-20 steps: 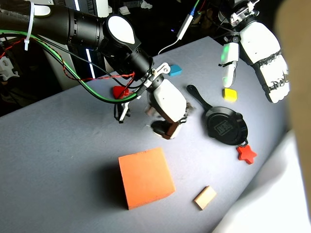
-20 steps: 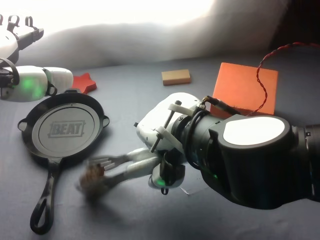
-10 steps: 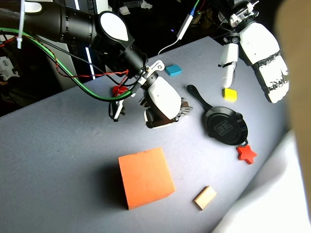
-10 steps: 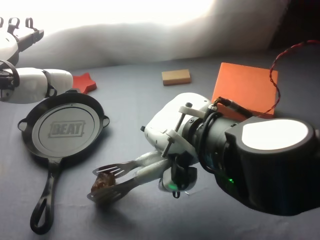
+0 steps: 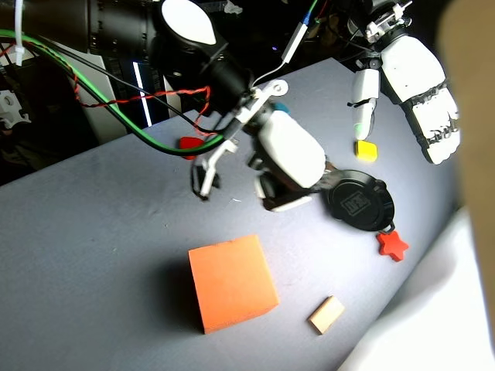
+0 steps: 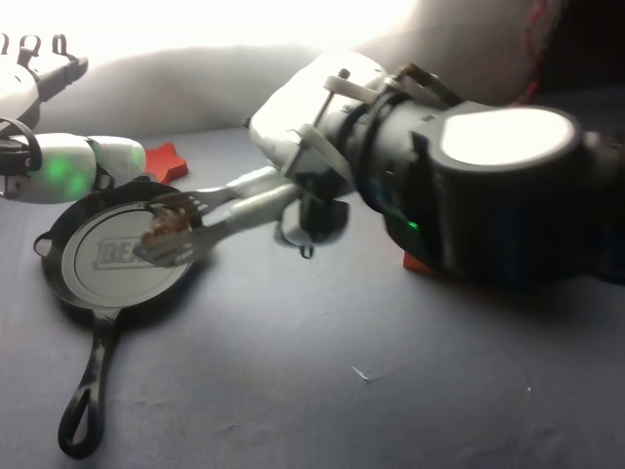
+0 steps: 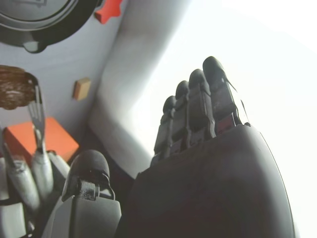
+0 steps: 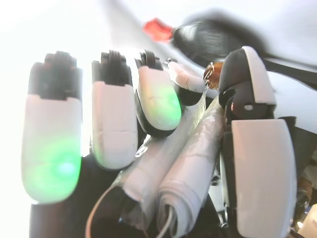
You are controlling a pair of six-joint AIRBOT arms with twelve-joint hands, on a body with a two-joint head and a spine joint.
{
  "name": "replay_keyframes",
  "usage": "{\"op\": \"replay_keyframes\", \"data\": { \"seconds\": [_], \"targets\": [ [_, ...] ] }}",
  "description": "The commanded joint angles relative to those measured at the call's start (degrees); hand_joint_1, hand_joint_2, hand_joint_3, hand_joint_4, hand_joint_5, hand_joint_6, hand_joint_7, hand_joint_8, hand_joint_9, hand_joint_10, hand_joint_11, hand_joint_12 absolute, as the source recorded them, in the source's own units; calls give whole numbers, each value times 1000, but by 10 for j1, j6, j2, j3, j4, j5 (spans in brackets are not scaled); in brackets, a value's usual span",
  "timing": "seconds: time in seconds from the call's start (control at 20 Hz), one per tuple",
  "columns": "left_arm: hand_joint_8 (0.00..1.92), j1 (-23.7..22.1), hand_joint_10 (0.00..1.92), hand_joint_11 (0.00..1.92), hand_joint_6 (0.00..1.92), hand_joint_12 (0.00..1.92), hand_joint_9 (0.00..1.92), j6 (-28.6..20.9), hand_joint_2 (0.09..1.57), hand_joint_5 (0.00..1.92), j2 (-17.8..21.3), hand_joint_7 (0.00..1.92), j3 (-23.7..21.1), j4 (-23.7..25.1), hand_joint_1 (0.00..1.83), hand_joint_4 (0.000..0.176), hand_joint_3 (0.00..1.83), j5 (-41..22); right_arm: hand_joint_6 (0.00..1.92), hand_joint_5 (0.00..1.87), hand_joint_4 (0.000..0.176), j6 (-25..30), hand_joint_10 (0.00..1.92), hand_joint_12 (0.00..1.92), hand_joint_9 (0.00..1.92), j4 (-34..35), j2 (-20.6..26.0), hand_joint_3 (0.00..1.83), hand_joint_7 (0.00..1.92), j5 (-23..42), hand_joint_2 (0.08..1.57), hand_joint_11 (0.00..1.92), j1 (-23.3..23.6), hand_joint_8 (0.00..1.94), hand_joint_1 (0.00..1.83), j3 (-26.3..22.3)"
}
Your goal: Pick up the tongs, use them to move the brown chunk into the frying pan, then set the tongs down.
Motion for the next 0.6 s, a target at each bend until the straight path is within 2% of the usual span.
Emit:
{"op": "replay_keyframes", "data": {
  "seconds": [0.0, 0.1, 0.35, 0.45, 0.55],
  "targets": [
    [0, -4, 0, 0, 0, 356, 95, 1, 1198, 4, 3, 81, 1, 33, 0, 0, 0, -31, 1921, 1364, 176, 7, 1921, 1921, 1724, -44, -7, 3, 1596, 20, 1439, 1784, 7, 1941, 913, 14],
    [2, -4, 3, 0, 2, 359, 101, 1, 1215, 4, 1, 82, 1, 33, 0, 0, 2, -31, 1921, 1343, 176, 21, 1921, 1921, 1722, -61, -26, 2, 1588, 31, 1439, 1788, -1, 1941, 913, 43],
    [0, -4, 2, 0, 10, 316, 88, 1, 1196, 44, -2, 77, 3, 33, 0, 0, 0, -31, 1921, 1368, 176, 98, 1921, 1921, 1714, -145, -63, 6, 1591, 64, 1451, 1780, -41, 1941, 866, 112],
    [1, -4, 2, 0, 10, 316, 90, 1, 1197, 47, -3, 80, 4, 33, 0, 0, 0, -31, 1921, 1339, 176, 103, 1921, 1921, 1658, -153, -73, 0, 1543, 65, 1439, 1726, -52, 1941, 876, 130],
    [3, -4, 5, 0, 6, 366, 105, 1, 1196, 52, -3, 98, 4, 33, 0, 0, 0, -31, 1901, 1312, 176, 105, 1921, 1921, 1613, -154, -77, 6, 1506, 66, 1455, 1666, -58, 1939, 812, 140]
  ]
}}
